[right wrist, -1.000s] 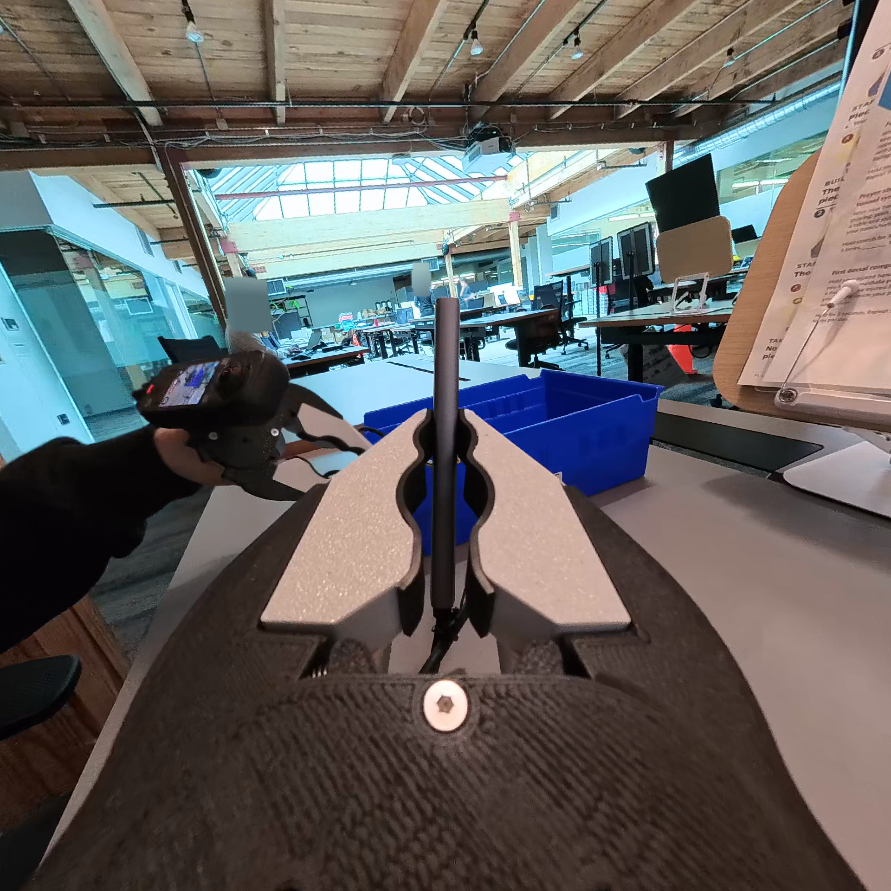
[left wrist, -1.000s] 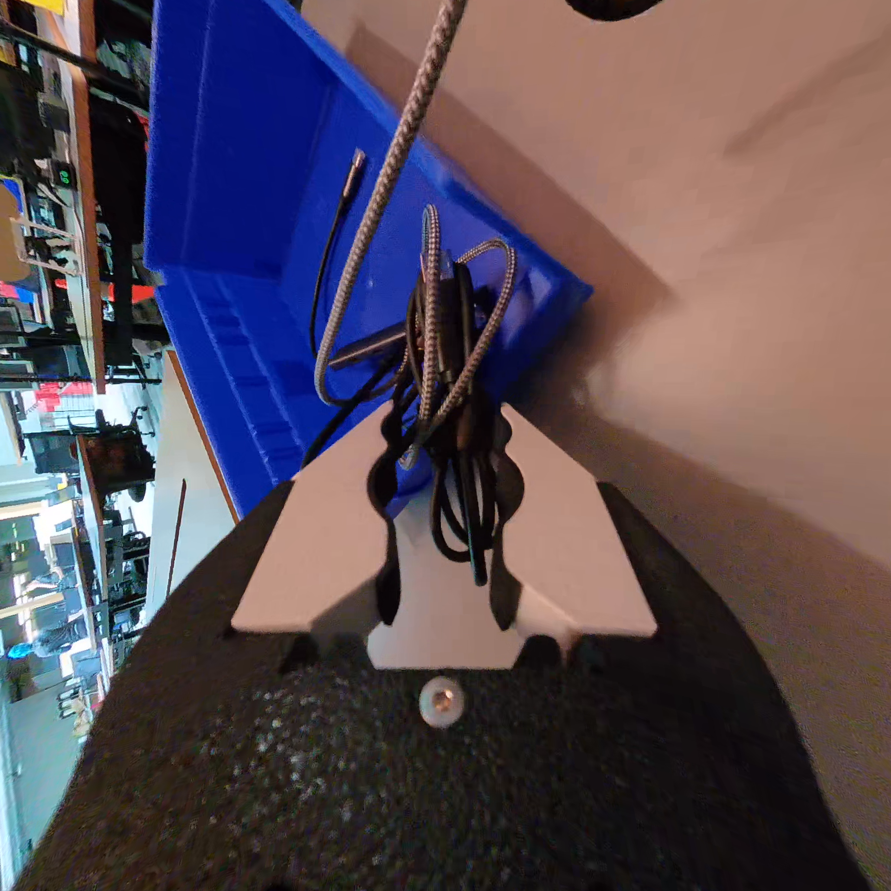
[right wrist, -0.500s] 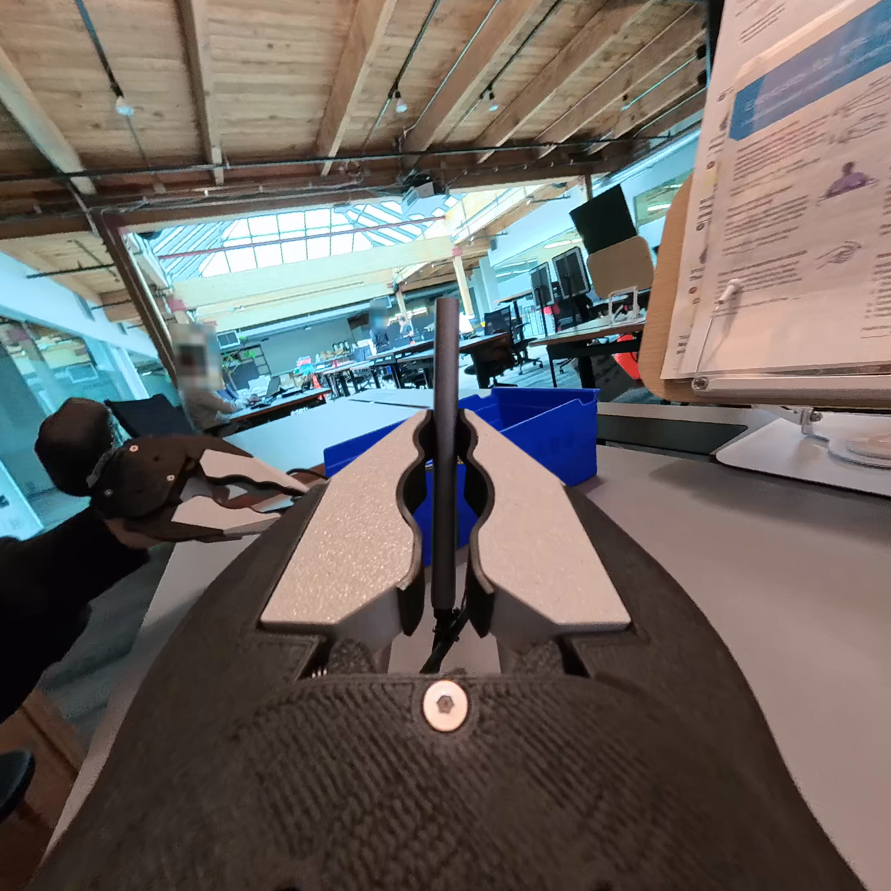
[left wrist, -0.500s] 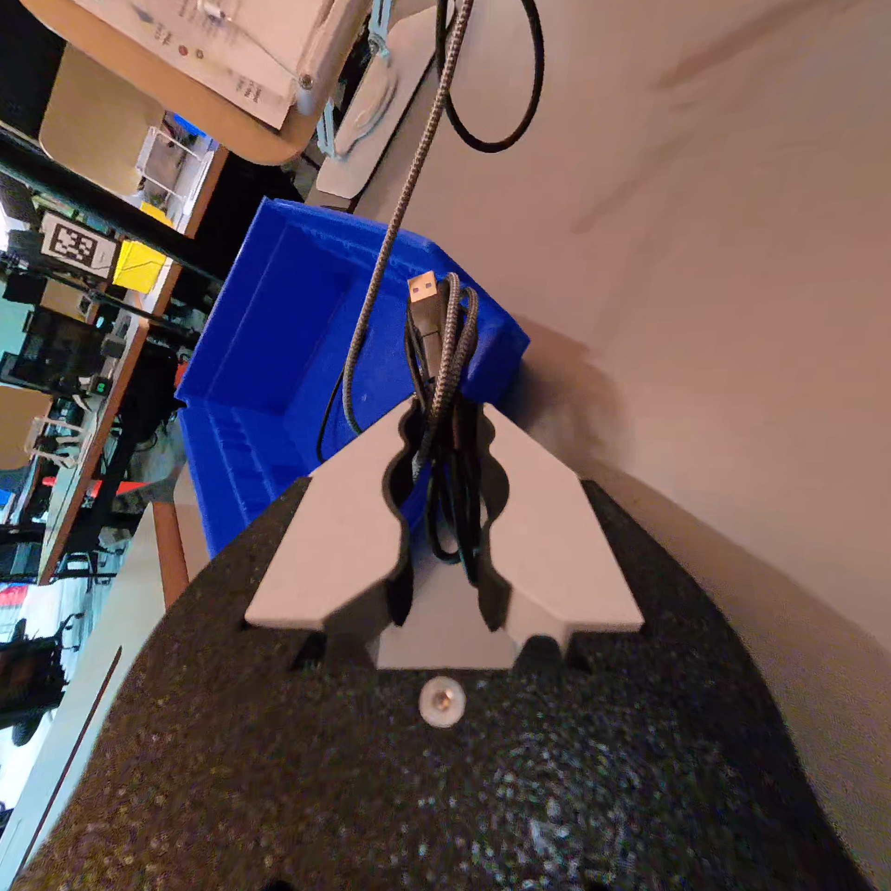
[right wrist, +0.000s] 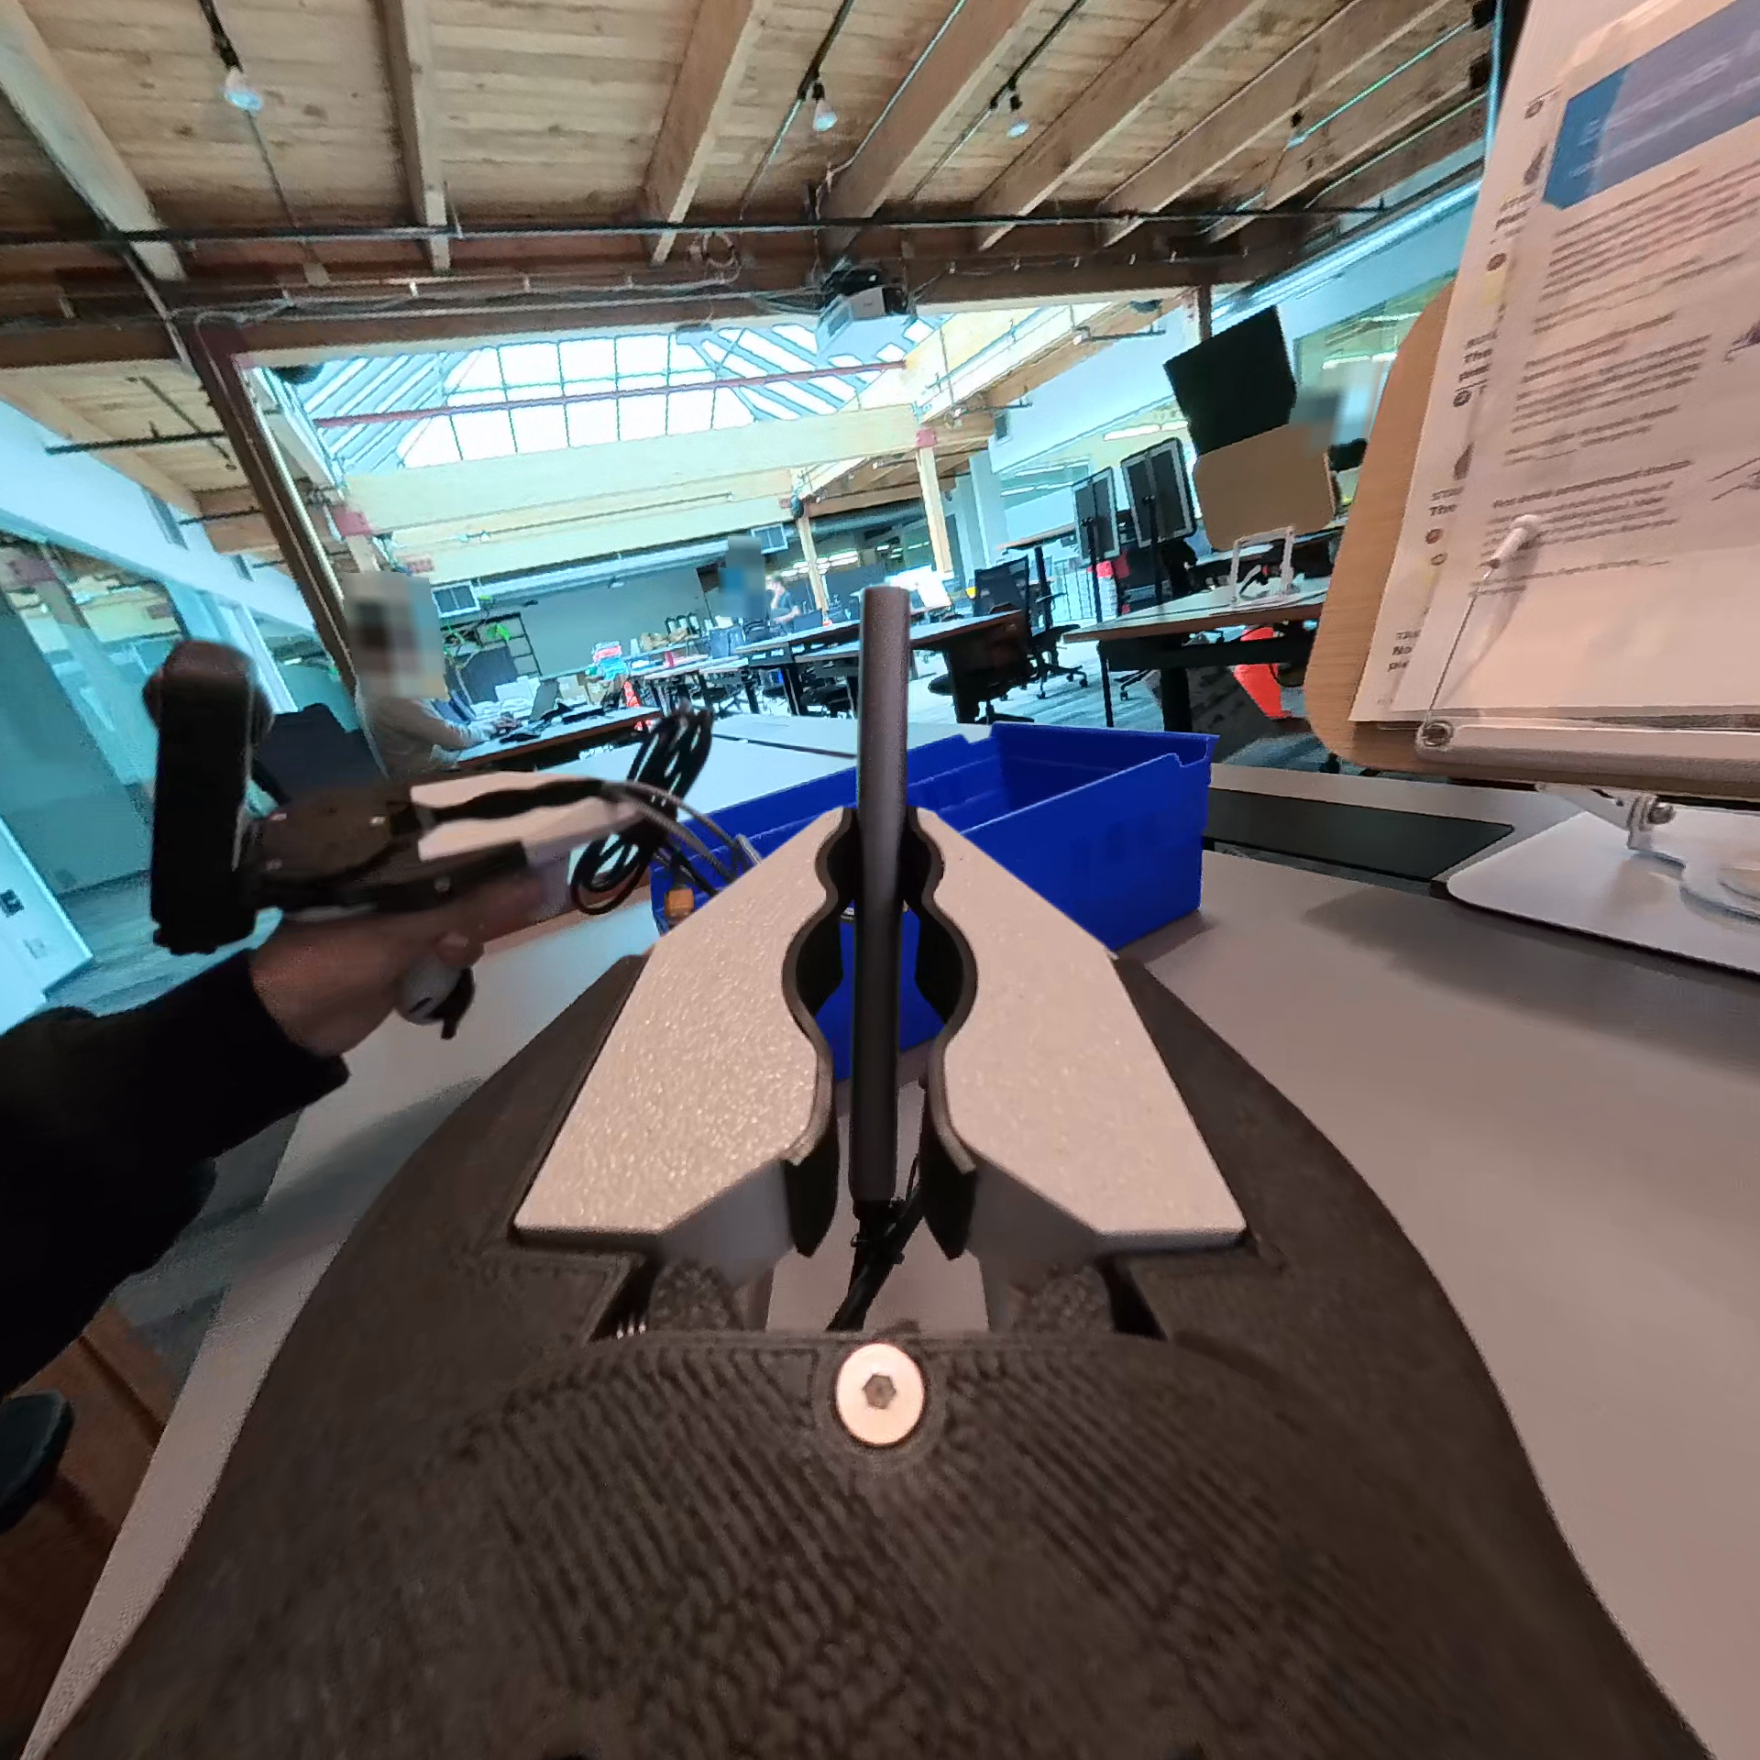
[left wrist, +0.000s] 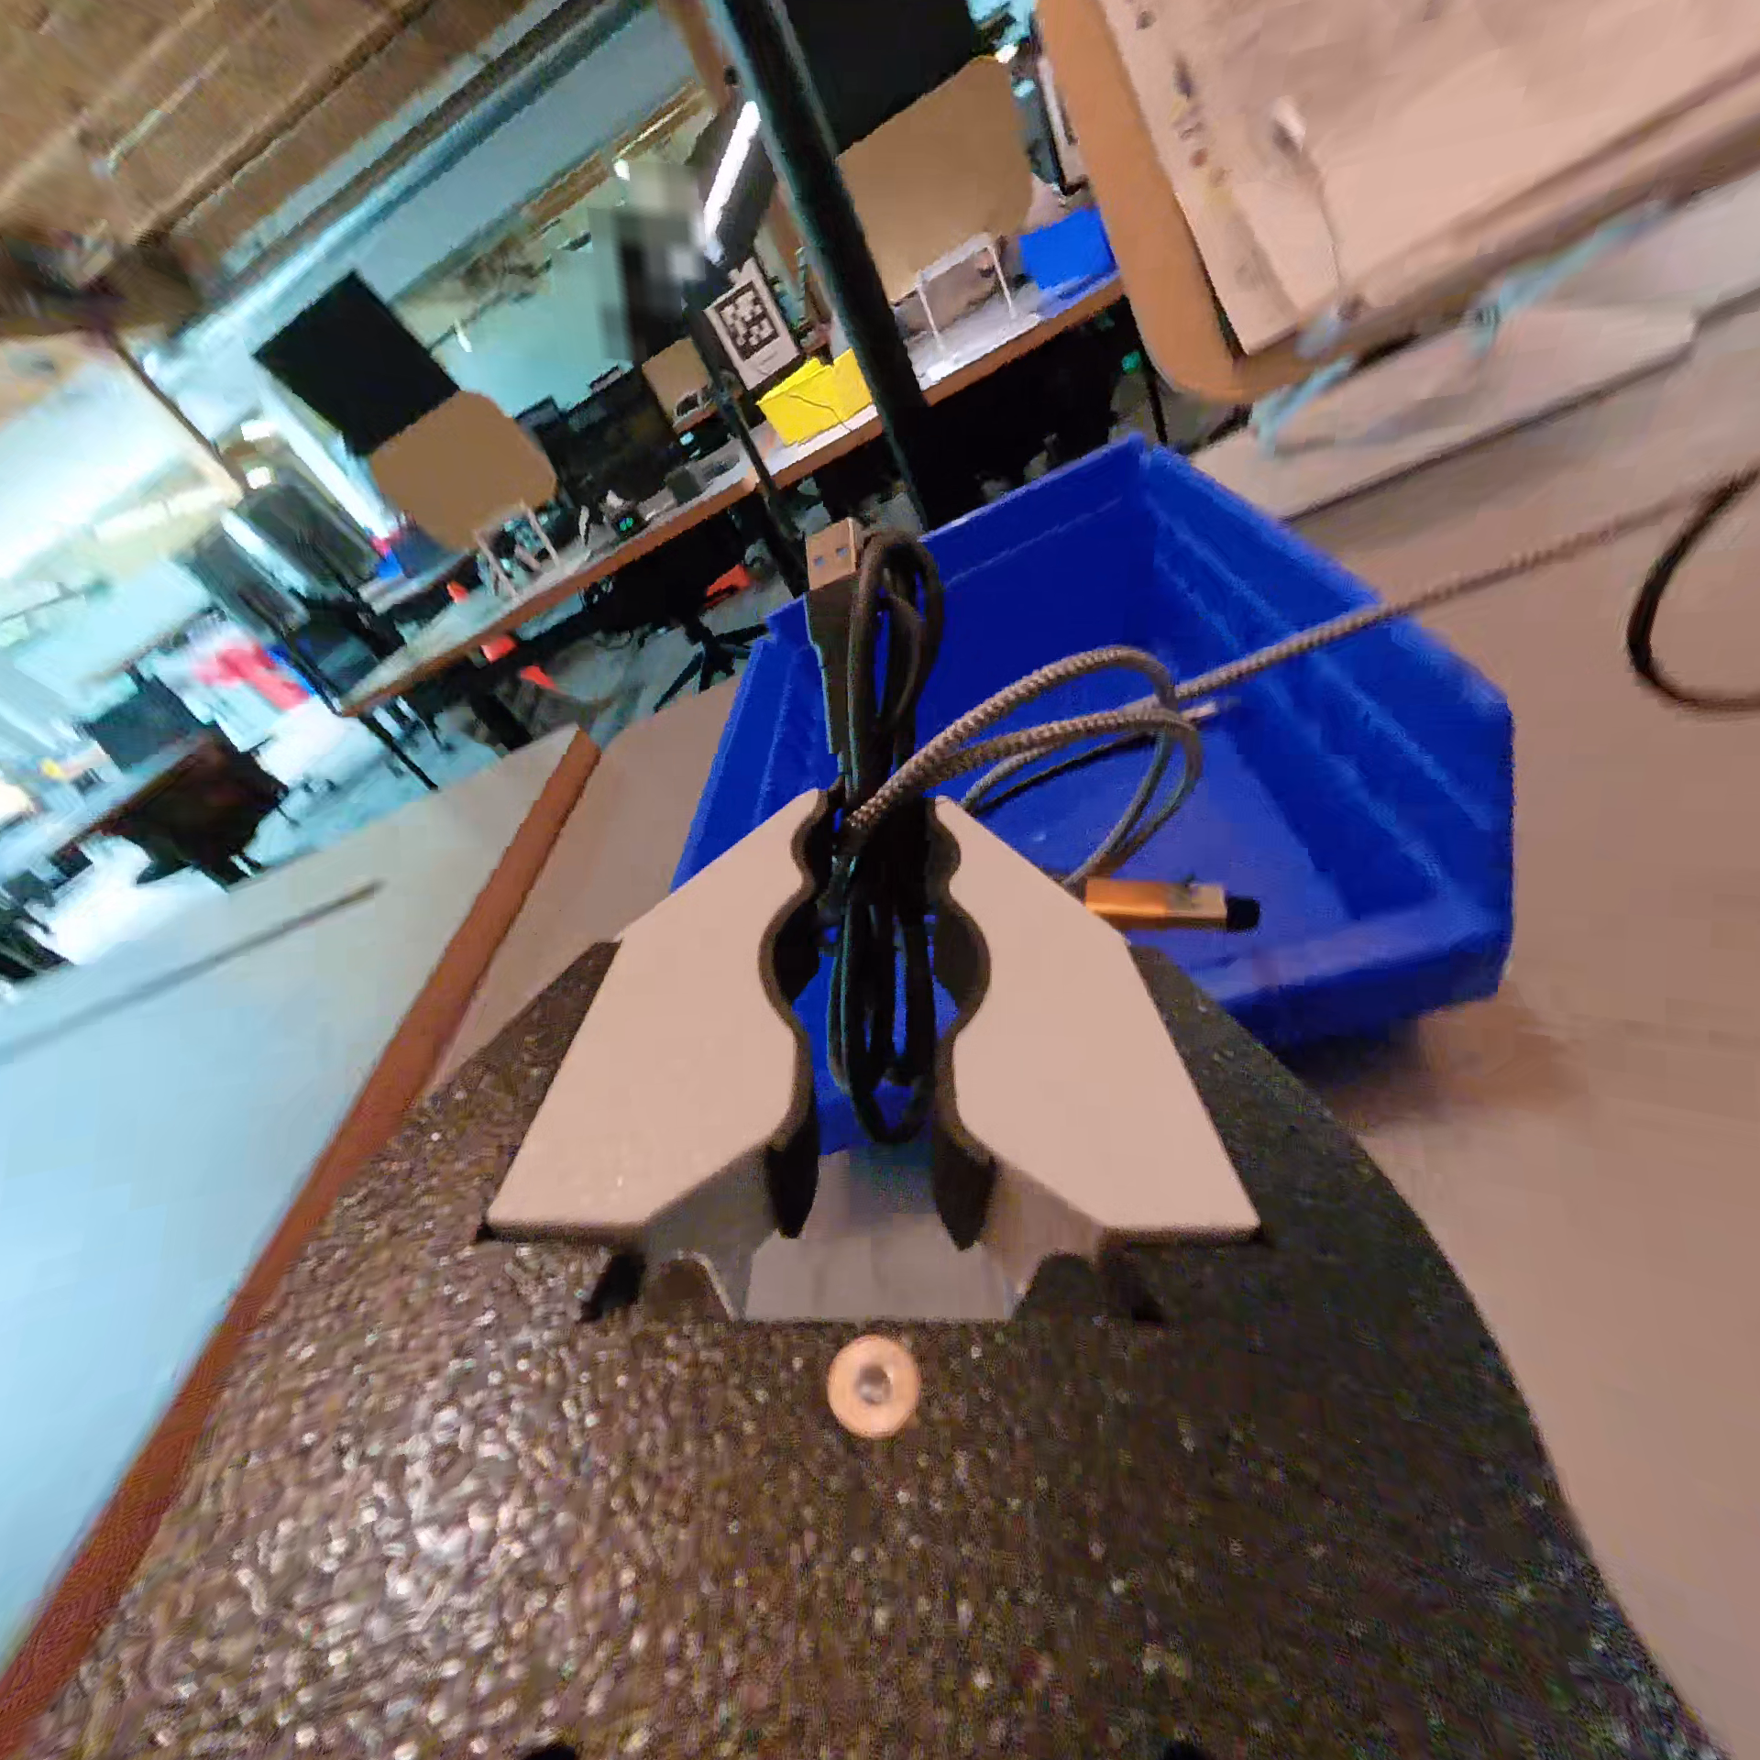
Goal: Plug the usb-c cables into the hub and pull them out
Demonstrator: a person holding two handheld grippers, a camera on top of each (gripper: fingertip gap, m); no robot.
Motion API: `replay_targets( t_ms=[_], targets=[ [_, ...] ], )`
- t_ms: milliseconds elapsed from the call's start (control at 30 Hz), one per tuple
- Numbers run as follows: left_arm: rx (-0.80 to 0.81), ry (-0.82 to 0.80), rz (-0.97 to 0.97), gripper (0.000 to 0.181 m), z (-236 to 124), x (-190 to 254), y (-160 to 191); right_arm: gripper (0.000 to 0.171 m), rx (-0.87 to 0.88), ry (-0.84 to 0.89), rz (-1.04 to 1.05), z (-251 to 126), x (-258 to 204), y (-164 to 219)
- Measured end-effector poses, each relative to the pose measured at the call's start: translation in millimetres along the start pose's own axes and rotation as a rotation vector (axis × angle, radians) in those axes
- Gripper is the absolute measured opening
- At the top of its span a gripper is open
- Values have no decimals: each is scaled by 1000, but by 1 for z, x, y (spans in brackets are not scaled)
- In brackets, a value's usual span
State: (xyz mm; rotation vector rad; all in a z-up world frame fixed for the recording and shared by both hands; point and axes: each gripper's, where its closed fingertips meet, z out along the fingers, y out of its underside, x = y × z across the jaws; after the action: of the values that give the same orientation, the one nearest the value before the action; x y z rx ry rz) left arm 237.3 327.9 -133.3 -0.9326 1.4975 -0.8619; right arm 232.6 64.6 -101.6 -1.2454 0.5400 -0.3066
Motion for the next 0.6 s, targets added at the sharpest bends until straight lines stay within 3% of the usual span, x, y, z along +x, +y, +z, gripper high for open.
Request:
replay_targets(
  t_ms=[100,200,267,367,433,600],
  targets=[
    [39,-8,-522,16,10,-7,-8,7,-15,-5,3,1,0,3],
    [76,227,-862,22,24,6,-22,7,2,3,19,-2,3,0],
    [4,458,-874,28,24,29,-24,7,18,10,27,-5,6,-4],
    [-208,494,-706,62,23,40,6,7,34,9,49,-7,8,-8],
    [-170,490,-592,60,16,38,-2,7,30,8,41,-6,7,-7],
    [-90,692,-413,70,-14,48,-47,7,17,8,29,-5,6,-4]
  ],
)
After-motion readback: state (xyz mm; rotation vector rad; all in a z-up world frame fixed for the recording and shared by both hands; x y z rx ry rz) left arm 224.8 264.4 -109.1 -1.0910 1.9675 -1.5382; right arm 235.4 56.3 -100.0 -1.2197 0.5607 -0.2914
